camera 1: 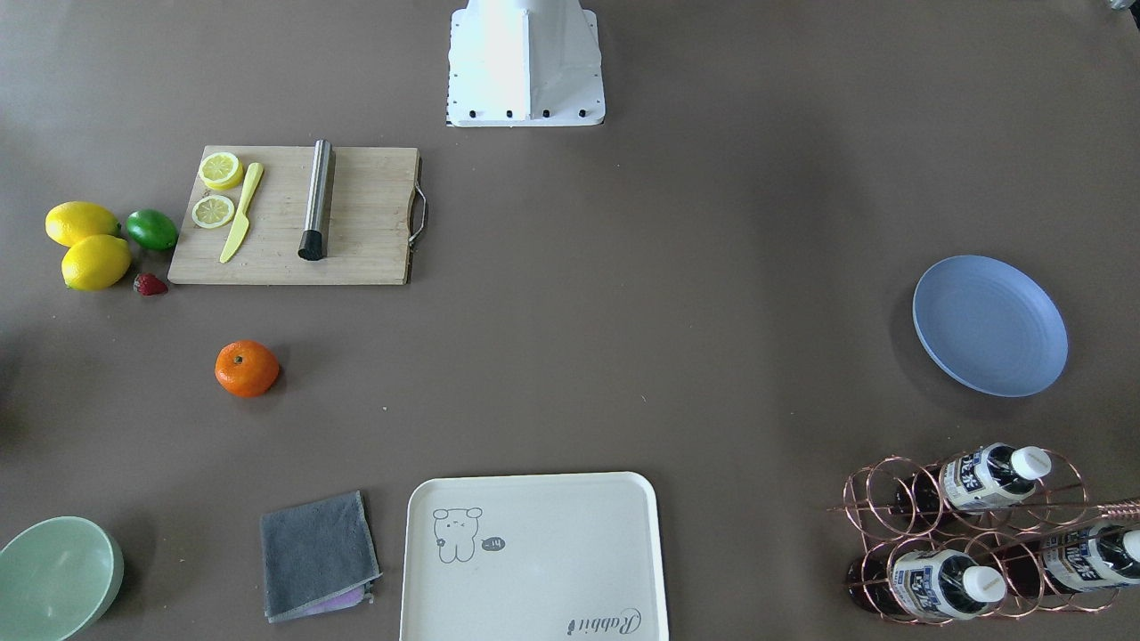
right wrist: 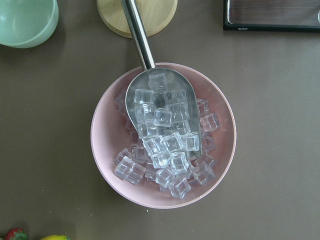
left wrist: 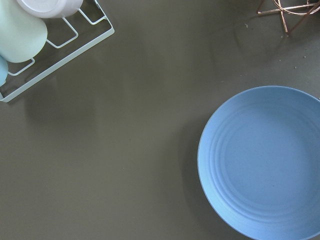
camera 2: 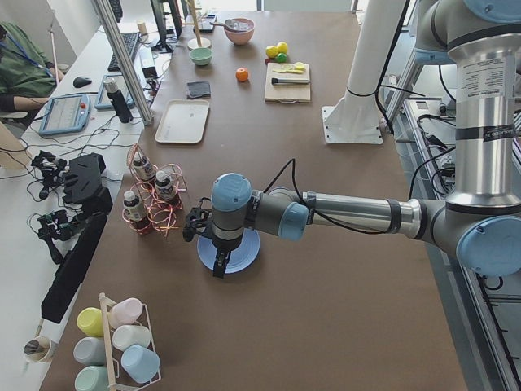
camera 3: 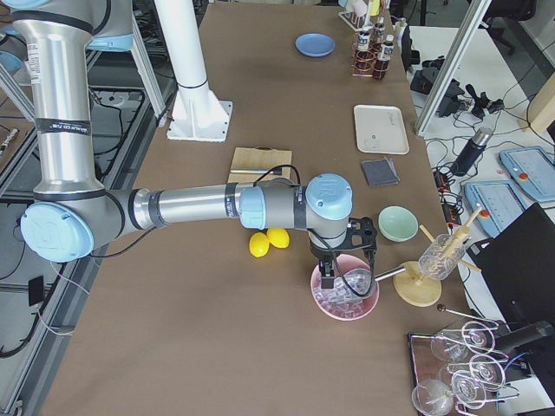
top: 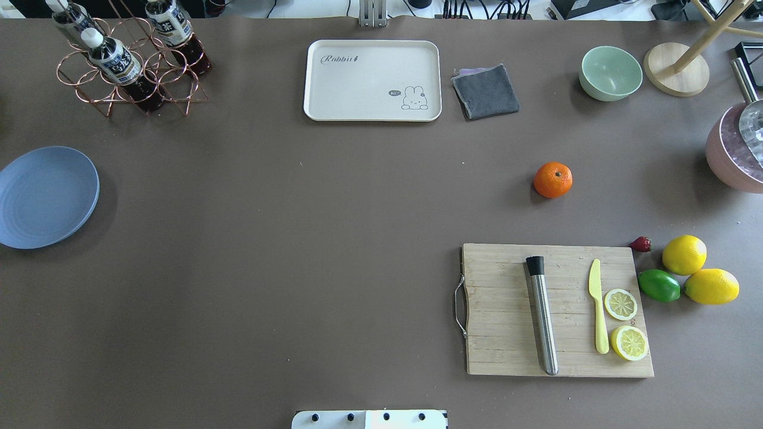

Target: Pick orange to plate

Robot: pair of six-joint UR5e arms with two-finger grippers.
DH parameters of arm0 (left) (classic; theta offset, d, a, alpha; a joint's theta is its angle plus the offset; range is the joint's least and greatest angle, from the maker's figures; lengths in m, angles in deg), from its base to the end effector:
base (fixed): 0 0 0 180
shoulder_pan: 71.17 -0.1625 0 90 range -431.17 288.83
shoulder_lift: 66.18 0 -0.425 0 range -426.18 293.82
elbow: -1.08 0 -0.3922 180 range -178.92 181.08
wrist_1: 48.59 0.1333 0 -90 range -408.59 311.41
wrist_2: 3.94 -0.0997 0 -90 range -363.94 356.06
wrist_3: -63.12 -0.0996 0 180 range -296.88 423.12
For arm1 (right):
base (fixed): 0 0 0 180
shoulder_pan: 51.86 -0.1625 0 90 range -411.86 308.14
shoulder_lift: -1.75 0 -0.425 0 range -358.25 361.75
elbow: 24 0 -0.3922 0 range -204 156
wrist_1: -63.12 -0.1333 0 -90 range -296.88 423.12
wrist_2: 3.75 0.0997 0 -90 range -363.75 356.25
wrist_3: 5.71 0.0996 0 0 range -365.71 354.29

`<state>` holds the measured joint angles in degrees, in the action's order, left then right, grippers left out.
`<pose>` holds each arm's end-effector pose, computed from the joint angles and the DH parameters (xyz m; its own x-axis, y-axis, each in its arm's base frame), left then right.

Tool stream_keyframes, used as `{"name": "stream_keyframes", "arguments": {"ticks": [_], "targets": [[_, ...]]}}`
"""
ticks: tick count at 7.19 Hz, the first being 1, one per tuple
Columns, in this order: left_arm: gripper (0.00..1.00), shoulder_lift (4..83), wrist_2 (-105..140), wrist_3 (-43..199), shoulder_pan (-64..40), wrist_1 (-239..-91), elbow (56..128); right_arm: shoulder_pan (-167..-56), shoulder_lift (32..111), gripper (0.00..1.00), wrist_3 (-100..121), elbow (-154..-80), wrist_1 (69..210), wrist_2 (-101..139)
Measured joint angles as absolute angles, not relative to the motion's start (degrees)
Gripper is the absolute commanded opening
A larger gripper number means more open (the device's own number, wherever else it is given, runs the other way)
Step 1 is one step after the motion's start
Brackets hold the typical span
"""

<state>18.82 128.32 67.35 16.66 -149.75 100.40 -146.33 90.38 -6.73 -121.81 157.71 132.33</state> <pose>-0.0485 -0.4720 0.6008 0.7335 0.1358 -0.6660 0.0177 0.9757 0.2184 0.1005 -0.4959 0.5857 0.6973 -0.0211 0.7165 -0.0653 0.9935 0.0928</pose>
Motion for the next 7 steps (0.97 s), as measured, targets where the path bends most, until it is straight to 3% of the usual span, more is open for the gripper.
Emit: {"name": "stream_keyframes", "arguments": {"ticks": [7], "targets": [[0.98, 16.22, 128.84, 67.34, 18.27, -157.81, 99.38, -146.12, 90.36, 1.00, -4.33, -122.67, 157.49, 132.33]]}}
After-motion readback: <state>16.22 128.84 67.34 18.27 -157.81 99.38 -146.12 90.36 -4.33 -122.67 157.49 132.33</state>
